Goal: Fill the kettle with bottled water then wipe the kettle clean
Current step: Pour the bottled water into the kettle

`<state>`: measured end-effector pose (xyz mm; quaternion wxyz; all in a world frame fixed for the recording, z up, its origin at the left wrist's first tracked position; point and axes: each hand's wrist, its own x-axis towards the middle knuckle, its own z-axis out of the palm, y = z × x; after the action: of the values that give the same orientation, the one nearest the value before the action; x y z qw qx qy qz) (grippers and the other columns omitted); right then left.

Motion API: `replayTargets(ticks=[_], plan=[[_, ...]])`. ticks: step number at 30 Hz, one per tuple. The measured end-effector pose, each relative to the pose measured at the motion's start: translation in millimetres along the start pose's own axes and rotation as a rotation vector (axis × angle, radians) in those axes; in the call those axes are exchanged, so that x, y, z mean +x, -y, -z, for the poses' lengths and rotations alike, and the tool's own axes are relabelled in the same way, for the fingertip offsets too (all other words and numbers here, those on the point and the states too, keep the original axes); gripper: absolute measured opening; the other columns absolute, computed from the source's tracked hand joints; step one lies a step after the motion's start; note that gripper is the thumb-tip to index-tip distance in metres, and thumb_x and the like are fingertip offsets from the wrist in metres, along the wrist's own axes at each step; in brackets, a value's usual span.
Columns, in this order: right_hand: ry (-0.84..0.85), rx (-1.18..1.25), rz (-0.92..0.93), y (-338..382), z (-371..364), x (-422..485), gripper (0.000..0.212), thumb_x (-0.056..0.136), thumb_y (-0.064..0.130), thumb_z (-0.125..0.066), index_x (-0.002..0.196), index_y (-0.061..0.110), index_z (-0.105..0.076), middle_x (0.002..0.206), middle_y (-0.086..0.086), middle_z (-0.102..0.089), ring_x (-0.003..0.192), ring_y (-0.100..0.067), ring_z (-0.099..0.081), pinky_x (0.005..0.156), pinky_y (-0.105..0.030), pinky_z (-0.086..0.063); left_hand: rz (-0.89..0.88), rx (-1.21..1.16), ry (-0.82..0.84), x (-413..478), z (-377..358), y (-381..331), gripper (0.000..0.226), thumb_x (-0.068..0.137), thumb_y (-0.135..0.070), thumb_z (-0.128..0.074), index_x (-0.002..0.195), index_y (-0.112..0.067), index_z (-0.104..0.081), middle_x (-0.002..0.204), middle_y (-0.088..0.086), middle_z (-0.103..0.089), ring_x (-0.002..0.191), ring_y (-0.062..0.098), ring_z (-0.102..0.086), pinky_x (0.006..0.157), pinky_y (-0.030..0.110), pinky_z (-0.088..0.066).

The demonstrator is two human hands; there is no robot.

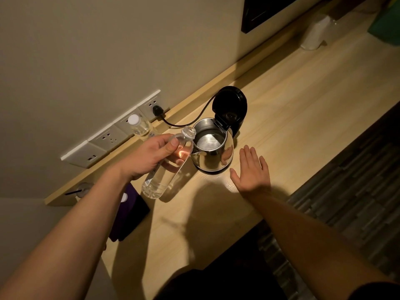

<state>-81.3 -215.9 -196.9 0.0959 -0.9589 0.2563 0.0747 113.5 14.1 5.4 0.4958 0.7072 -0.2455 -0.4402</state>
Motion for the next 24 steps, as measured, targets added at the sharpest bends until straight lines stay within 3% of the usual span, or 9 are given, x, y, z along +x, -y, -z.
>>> replayTargets(ticks=[8,17,24], plan=[[-0.031,0.008,-0.003,-0.1,-2.7,0.2,0.08,0.099,0.06,-0.029,0.164,0.013,-0.024,0.173,-0.005,-0.018,0.161,-0.022,-0.013,0.127,-0.045,-0.016,-0.009,0.076,0.053,2.7,7.1,-1.4,0.055,0.083,-0.079,-0.054,0.101,-0.032,-0.076,0.086,-0.003,-0.076,0.075,0.012,-0.073,0.066,0.023,-0.059],[-0.004,-0.014,-0.004,-1.1,-2.5,-0.1,0.08,0.101,0.061,-0.027,0.165,0.015,-0.017,0.175,-0.003,-0.01,0.161,-0.02,-0.006,0.129,-0.043,-0.012,0.002,0.172,0.062,5.0,10.8,-5.0,0.094,0.077,-0.086,-0.053,0.11,0.0,-0.066,0.078,-0.002,-0.075,0.068,0.01,-0.072,0.063,0.021,-0.057],[-0.015,0.014,-0.004,-0.1,-1.4,0.3,0.079,0.101,0.06,-0.031,0.165,0.015,-0.02,0.174,-0.004,-0.013,0.161,-0.02,-0.008,0.128,-0.044,-0.013,-0.002,0.175,0.081,6.6,11.1,-5.2,0.1,0.074,-0.088,-0.054,0.113,0.003,-0.066,0.079,-0.004,-0.076,0.068,0.008,-0.072,0.063,0.02,-0.057]])
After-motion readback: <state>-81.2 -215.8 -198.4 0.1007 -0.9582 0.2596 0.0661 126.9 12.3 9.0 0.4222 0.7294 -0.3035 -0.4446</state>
